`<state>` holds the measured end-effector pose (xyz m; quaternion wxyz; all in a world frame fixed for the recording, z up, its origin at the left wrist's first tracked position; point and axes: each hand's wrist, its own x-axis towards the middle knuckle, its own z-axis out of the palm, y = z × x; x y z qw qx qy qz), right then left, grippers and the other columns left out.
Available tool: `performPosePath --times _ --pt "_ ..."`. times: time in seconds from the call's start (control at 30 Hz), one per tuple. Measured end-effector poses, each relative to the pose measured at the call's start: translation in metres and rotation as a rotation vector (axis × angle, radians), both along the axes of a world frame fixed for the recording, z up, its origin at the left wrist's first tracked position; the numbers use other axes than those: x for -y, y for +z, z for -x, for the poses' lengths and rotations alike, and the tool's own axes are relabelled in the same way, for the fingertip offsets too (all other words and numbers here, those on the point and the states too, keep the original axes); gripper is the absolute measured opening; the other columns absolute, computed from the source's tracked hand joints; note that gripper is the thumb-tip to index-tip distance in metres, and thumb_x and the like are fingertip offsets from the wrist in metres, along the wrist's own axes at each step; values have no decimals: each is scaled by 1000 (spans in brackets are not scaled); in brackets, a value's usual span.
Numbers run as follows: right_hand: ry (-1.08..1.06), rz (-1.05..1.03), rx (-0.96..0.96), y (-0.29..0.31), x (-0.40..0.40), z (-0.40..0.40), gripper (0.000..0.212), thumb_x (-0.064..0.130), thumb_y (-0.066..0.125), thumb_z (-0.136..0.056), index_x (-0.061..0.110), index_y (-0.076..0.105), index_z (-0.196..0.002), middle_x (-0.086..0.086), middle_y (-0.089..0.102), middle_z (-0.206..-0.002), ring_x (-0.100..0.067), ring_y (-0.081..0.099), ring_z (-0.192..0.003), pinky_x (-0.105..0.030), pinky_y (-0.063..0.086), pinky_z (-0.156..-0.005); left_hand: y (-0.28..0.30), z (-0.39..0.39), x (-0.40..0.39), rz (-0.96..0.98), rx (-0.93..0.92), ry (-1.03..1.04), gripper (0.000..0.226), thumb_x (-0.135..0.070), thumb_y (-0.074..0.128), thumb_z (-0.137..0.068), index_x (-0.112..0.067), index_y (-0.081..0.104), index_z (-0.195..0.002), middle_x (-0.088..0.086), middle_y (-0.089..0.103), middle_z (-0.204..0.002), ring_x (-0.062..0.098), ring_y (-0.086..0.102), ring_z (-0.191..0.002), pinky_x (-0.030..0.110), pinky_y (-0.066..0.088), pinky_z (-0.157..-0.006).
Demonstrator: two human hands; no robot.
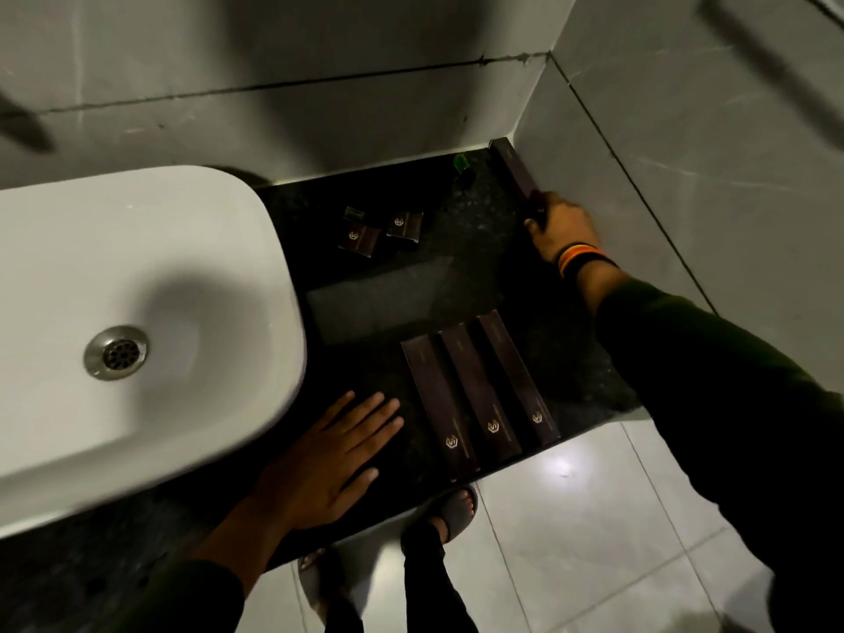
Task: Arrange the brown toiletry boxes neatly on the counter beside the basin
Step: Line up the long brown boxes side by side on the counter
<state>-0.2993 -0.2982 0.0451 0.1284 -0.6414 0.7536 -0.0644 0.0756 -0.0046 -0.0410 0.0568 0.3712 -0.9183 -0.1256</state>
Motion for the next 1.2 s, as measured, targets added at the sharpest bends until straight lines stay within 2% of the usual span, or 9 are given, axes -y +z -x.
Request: performPosePath --times 0.1,0.2,0.3,0.47,0.63,0.8,0.97,1.1,1.2 --pt "-36 5 -161 -5 10 -12 46 28 65 -89 7 54 -129 -23 64 -123 -43 58 -115 -49 49 -97 0 0 0 14 15 -5 73 -41 49 -109 -20 23 -173 0 15 -183 21 8 -169 49 8 -135" --pt "-96 -18 -162 -9 10 -12 52 24 69 -85 2 53 -129 -25 60 -127 -45 53 -121 -49 47 -99 -2 1 -2 15 22 -2 73 -42 47 -110 -20 20 -174 0 12 -183 21 6 -169 48 5 -136" --pt "-145 -52 -11 -3 -9 -5 57 24 76 -79 0 56 -126 -26 63 -124 -44 60 -115 -45 48 -97 -1 -1 -1 5 8 -7 72 -42 48 -110 -20 21 -174 1 12 -183 22 5 -169 49 4 -136" --pt "-221 34 328 1 -102 12 33 21 81 -74 8 70 -103 -17 75 -102 -30 71 -99 -32 53 -89 -2 -1 1 -4 -14 -19 70 -41 48 -112 -18 22 -173 3 15 -182 22 4 -169 47 -1 -137" --pt "-301 34 437 -1 -204 29 31 20 84 -72 21 68 -99 -6 75 -94 -26 72 -91 -42 57 -92 3 0 0 4 -4 -23 69 -41 41 -110 -17 24 -173 4 18 -182 22 9 -169 50 9 -136" --pt "-330 -16 329 -7 -247 27 40 29 83 -73 18 69 -109 -8 72 -107 -25 70 -95 -41 57 -92 6 0 -2 -14 6 -19 68 -41 39 -111 -17 24 -172 3 15 -182 22 8 -169 52 14 -136" --pt "-286 -71 229 -11 -257 20 46 32 82 -74 16 70 -115 -10 66 -114 -27 67 -97 -31 53 -87 6 1 -1 -36 26 -11 69 -42 41 -113 -19 19 -173 2 10 -182 21 2 -169 52 11 -136" --pt "-293 -116 216 -7 -254 19 54 34 83 -74 14 66 -122 -12 66 -120 -29 66 -104 -39 54 -94 7 1 -2 -38 26 -16 69 -42 41 -112 -19 19 -173 2 10 -182 21 3 -169 52 12 -136" --pt "-302 -88 321 6 -246 16 63 38 84 -72 16 62 -126 -9 66 -123 -28 66 -108 -46 55 -97 7 1 -3 -18 -6 -7 69 -39 46 -111 -17 24 -172 3 14 -182 23 8 -169 52 12 -135"
